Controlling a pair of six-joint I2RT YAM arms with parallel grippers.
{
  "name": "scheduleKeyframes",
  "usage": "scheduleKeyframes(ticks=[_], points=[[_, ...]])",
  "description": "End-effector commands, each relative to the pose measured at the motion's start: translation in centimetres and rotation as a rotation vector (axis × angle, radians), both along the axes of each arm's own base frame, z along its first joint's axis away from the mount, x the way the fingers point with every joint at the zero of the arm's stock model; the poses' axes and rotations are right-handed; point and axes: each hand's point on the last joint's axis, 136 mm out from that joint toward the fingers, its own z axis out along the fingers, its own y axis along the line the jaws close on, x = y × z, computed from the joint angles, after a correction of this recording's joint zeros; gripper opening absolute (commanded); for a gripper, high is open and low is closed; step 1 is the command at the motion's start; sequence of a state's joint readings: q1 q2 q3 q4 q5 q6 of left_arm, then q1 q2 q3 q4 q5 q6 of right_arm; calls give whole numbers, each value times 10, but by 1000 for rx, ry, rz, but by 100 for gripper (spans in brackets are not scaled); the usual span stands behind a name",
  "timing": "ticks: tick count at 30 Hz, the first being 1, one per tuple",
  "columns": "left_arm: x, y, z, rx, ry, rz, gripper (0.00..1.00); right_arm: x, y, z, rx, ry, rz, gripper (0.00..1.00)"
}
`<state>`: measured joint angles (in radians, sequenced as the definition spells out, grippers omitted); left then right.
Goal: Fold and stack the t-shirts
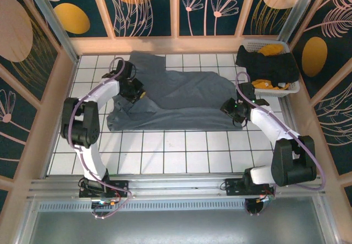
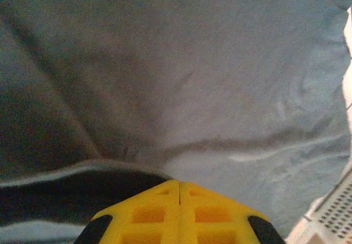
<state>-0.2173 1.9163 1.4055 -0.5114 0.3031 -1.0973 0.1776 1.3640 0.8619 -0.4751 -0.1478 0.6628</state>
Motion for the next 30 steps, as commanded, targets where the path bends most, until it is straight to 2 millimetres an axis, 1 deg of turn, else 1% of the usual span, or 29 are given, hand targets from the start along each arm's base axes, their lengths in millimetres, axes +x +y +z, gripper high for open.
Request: scheduleKeyframes(ticks=[1, 4, 7, 10, 15, 17, 18, 19, 25, 30], points=[[-7, -1, -18, 85, 63, -150, 0, 1, -4, 0, -12, 18, -8, 45], [6, -5, -15, 131, 51, -221, 0, 1, -4, 0, -11, 20, -10, 45], [13, -7, -12, 177, 45, -278, 0, 1, -5, -1, -11, 22, -12, 45], [14, -13, -12, 206, 45, -326, 0, 2, -5, -2, -9, 25, -13, 45], [10, -26, -15, 254, 45, -393, 0, 2, -4, -4, -7, 33, -13, 44], [12, -32, -16, 274, 35, -417, 0, 3, -4, -6, -4, 36, -15, 44], [7, -32, -19, 283, 57, -434, 0, 2, -4, -6, -5, 38, -14, 44], [6, -36, -21, 292, 62, -452, 0, 3, -4, -6, -4, 39, -15, 44], [14, -50, -27, 370, 50, -544, 0, 2, -3, -8, 1, 44, -13, 44], [20, -52, -33, 421, 41, -576, 0, -1, -3, -10, 1, 48, -13, 44]])
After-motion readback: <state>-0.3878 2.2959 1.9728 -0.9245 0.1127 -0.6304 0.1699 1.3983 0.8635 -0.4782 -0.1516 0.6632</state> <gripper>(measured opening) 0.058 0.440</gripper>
